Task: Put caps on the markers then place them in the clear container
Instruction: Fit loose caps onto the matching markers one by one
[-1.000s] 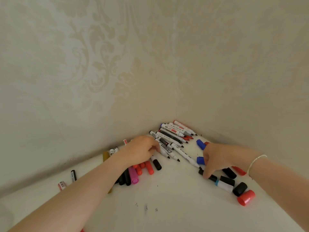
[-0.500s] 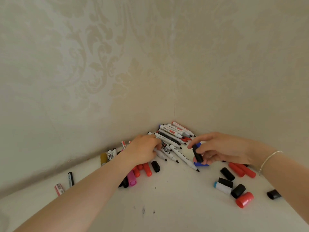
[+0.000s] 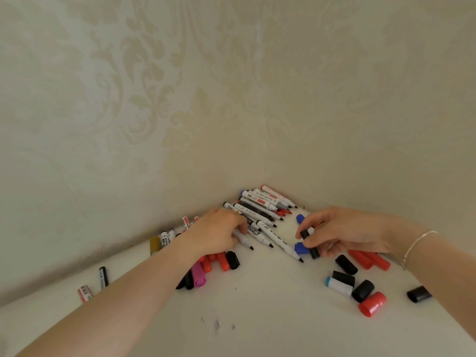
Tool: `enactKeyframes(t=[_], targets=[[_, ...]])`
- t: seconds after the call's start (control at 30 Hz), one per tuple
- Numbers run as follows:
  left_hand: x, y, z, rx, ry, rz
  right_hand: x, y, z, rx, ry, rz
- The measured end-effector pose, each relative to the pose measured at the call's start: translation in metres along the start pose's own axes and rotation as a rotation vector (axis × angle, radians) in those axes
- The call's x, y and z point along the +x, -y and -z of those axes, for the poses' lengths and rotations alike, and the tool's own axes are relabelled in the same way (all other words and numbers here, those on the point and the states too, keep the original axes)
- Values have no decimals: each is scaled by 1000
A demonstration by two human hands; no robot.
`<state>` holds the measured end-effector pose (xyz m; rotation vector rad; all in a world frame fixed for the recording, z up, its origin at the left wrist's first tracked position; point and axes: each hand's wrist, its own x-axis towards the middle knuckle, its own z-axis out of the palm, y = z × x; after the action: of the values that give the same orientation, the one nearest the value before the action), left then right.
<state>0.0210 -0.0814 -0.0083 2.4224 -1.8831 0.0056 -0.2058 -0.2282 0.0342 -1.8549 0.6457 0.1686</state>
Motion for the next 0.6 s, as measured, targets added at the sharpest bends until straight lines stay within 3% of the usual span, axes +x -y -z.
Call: enactKeyframes(t=[0.13, 0.3, 0.47, 0.6], targets=[[-1, -2, 1, -51, 41, 30, 6, -3, -6, -456, -63, -88], [-2, -5, 4, -54, 64, 25, 6, 0, -8, -552, -102, -152], [-2, -6, 6, -49, 61, 7, 1, 4, -8, -1000, -214, -262], [-3, -4, 4, -63, 45, -11, 2, 0, -15, -995, -198, -354]])
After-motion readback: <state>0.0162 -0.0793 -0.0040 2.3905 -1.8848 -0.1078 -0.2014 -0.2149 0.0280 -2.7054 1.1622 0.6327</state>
